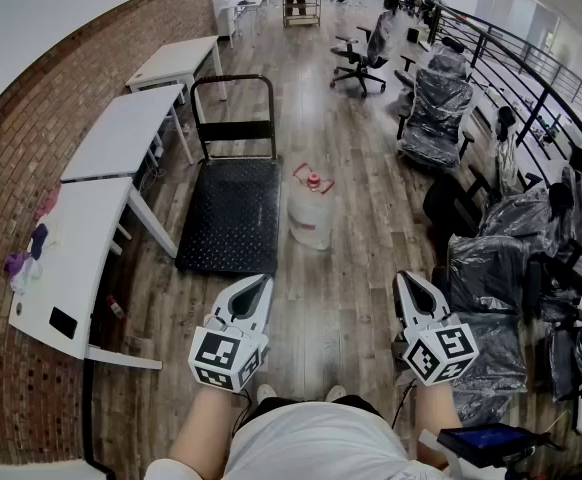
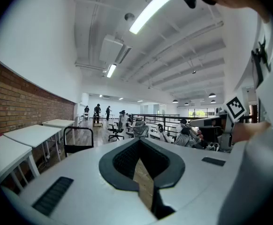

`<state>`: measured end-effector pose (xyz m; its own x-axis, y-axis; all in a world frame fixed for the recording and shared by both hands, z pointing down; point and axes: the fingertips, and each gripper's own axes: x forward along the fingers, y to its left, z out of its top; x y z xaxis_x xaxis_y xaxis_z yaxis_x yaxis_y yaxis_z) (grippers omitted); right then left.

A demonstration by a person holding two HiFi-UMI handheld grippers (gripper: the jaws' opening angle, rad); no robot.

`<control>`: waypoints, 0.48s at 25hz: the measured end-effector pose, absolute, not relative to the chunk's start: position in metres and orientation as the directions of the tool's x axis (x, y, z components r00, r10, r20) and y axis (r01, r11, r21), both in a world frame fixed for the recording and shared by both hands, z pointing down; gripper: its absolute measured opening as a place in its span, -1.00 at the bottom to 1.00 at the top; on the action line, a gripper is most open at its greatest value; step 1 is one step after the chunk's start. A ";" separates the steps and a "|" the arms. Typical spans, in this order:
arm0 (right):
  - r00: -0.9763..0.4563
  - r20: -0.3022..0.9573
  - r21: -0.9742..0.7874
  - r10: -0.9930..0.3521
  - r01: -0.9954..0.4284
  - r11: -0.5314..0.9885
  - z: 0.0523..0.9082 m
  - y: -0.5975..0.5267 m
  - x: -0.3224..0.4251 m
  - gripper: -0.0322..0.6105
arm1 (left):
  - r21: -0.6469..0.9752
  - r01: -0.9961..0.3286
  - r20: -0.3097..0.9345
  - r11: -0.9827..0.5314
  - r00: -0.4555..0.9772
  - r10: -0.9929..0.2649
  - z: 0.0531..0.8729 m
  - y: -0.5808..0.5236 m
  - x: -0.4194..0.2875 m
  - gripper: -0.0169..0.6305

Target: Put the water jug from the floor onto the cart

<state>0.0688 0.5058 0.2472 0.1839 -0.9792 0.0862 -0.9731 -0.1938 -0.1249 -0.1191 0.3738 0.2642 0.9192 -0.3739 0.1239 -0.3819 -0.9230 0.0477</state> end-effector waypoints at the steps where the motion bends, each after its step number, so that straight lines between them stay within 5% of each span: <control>1: 0.182 0.087 -0.126 -0.980 -0.973 -0.192 0.248 0.508 0.072 -0.89 | 0.046 -0.384 0.126 -0.922 0.918 -0.376 0.265 0.376 -0.116 -0.95; 12: 0.134 0.084 -0.122 -0.988 -0.982 -0.143 0.255 0.533 0.112 -0.89 | 0.064 -0.432 0.125 -0.900 0.898 -0.422 0.263 0.403 -0.081 -0.95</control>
